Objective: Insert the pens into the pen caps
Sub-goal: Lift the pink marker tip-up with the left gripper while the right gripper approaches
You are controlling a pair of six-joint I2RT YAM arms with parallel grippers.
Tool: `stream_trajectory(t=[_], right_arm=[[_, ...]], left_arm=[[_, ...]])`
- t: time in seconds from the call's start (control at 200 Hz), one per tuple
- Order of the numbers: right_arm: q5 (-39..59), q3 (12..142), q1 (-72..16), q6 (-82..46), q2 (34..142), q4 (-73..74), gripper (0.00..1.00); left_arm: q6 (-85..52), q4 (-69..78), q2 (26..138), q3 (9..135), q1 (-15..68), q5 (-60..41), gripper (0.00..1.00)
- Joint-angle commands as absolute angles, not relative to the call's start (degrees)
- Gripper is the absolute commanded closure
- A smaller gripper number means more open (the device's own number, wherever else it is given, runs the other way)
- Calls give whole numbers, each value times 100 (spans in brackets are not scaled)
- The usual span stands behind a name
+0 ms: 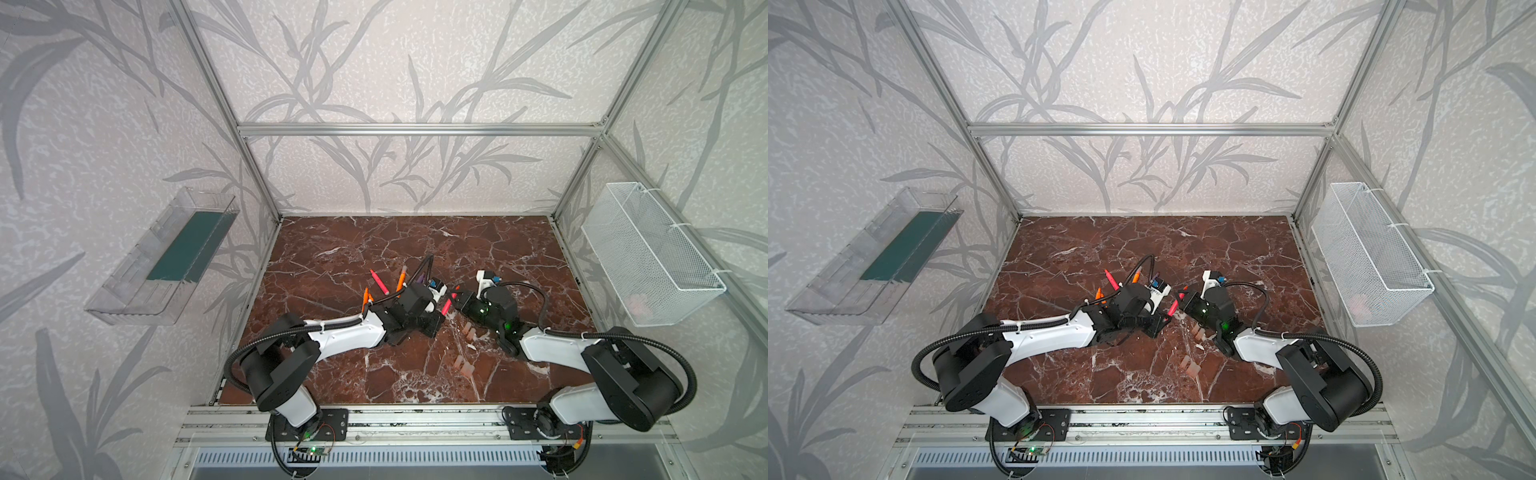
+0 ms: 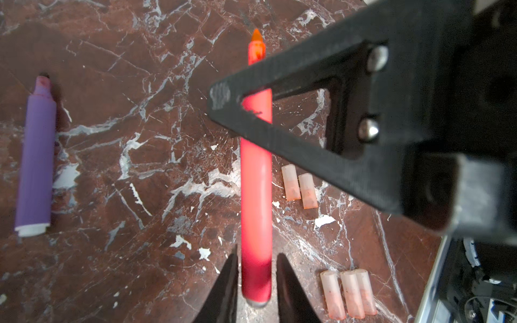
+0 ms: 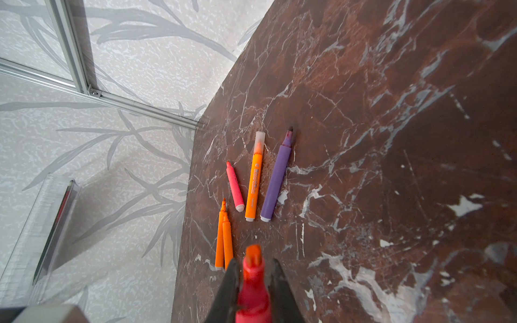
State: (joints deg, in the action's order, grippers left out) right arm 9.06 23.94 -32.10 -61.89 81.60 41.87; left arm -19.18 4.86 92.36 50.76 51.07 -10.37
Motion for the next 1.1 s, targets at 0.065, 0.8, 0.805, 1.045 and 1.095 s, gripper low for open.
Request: stream_trajectory(t=[0.065,0.8,0.805,1.045,1.095], right_arm=[[768,2462,-3472,-6098,7938,4182,100],[604,2432,-3709,-6146,7983,4448,78],[605,2433,-3709,-6140,7977,4439,76],[311,2610,-3705,-5435,7080,2263,31],[165,2595,-3705,-5274,6769,1701,31]], left_arm=[[-1828,563,9474,5428,5125,-946,58],[-1931,1207,9392,5069,5115,-834,99],[-1936,1223,9385,5057,5115,-826,99],[-2210,1344,9010,4499,4912,-254,100],[-2305,1468,8903,4299,4849,-224,100]])
